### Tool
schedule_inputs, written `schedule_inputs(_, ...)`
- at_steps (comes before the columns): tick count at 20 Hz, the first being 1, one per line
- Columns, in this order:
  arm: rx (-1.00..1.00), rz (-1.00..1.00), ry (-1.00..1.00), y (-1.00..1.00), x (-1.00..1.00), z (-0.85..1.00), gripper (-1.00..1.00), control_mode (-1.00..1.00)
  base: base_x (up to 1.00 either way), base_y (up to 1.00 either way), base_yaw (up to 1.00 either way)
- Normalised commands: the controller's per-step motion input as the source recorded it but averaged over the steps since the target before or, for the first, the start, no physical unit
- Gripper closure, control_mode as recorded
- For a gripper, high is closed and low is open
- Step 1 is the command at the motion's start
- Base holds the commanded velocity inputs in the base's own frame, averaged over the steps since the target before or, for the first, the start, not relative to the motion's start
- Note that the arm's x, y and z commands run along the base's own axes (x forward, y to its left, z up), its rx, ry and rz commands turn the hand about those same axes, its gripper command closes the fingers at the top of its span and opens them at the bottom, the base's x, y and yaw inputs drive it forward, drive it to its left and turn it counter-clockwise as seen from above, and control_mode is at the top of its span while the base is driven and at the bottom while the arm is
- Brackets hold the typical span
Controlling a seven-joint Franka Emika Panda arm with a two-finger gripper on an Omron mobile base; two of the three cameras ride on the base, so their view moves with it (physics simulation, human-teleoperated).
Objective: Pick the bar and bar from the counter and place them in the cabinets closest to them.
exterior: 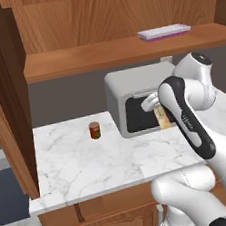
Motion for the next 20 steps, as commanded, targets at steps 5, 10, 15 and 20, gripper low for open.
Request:
schedule_inputs(5, 0.06, -0.02, -0.10, 0.11, -0.06, 0.77, 1.00, -1.00, 0.00, 0.00, 0.00)
schedule_inputs(10, 0.05, -0.03, -0.10, 0.09, 0.00, 0.78, 1.00, -1.00, 0.00, 0.00, 0.00)
schedule_inputs(15, 0.03, -0.04, -0.12, 0.09, 0.01, 0.70, 1.00, -1.00, 0.00, 0.00, 0.00)
schedule_inputs(20, 0.02, -0.04, -0.15, 0.04, 0.14, 0.58, 1.00, -1.00, 0.00, 0.00, 0.00)
